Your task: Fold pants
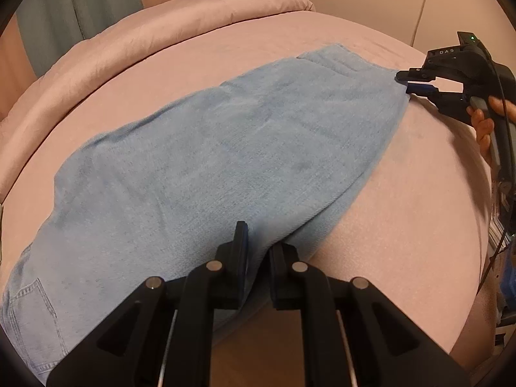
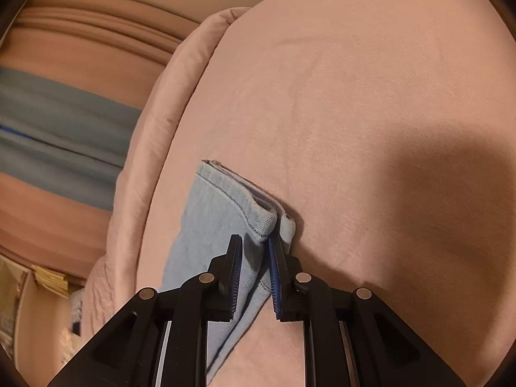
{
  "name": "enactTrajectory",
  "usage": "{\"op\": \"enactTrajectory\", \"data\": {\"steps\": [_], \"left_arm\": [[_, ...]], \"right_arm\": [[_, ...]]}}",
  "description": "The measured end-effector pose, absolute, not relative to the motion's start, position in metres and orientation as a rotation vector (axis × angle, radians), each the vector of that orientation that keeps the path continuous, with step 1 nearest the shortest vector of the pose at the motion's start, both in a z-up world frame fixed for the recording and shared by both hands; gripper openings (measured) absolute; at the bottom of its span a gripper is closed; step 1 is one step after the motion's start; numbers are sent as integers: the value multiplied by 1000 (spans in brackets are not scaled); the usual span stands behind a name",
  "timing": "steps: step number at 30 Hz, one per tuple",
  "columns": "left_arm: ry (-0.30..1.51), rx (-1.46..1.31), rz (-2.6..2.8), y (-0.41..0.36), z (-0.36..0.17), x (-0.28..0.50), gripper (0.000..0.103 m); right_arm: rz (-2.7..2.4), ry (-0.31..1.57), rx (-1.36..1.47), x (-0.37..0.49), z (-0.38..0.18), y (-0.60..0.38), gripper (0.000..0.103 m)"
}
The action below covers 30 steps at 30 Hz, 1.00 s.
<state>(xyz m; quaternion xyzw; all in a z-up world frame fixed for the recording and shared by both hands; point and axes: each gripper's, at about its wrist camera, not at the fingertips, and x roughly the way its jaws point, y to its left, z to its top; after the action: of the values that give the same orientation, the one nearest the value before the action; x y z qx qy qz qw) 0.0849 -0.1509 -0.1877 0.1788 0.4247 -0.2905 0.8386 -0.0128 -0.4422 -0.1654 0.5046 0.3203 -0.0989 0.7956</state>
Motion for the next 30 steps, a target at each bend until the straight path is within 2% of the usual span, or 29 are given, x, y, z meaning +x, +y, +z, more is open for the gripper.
{"op": "enactTrajectory", "data": {"steps": [1,3,14,19,21,22,24,25,30], "left_arm": [[900,376,-618,-151,-188,85,11],[899,368,-632,-149,-186,85,9],[868,412,-662,-149,-187,78,8],[896,361,-670,-138,-178,77,13],[897,297,-702,-121,-166,70,16],[886,272,-713,-115,-161,66,23],[867,216,-718,-101,-151,64,36],[864,174,-708,-94,-146,67,39],[875,8,-633,-86,-145,95,39]], "right_arm": [[-209,681,1048,-11,-163,-440,15],[-202,673,1013,-13,-159,-437,7],[-246,690,962,-22,-155,-434,6],[-231,714,1051,-26,-162,-446,6],[-294,698,1053,-41,-155,-454,30],[-321,673,1036,-48,-149,-456,41],[-343,638,970,-57,-133,-457,44],[-320,633,929,-56,-126,-453,44],[-7,700,716,-7,-103,-384,44]]}}
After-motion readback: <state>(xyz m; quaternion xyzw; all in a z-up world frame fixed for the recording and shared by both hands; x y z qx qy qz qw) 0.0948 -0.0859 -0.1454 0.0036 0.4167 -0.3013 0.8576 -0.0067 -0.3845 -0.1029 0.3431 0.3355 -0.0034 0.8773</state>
